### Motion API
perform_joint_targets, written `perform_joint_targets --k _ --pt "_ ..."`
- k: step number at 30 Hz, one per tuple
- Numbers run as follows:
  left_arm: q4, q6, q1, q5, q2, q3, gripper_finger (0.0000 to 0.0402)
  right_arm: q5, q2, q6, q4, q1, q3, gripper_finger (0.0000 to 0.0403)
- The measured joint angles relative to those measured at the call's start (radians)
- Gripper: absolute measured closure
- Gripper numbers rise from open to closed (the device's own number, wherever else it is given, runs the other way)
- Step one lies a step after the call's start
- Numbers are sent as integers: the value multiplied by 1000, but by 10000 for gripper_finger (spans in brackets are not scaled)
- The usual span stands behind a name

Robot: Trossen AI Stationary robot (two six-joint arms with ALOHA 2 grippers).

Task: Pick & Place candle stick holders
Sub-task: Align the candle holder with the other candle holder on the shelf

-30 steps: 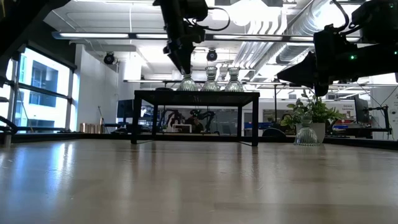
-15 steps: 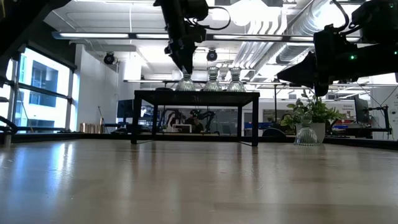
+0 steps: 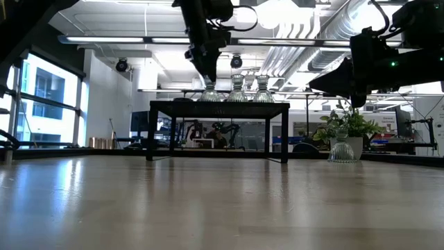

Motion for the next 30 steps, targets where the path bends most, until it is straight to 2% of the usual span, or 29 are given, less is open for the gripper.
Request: perform_joint_targets --k 15,24,27,30 --pt "-2 24 0 6 0 20 205 -1 0 0 0 0 0 402" --pt "-15 24 0 36 -1 97 160 -1 0 0 0 0 0 401" --pt "-56 56 -4 -18 0 141 155 -1 0 0 -1 0 0 401" --pt "-103 85 -24 -71 -28 165 173 -2 0 0 -8 0 0 402"
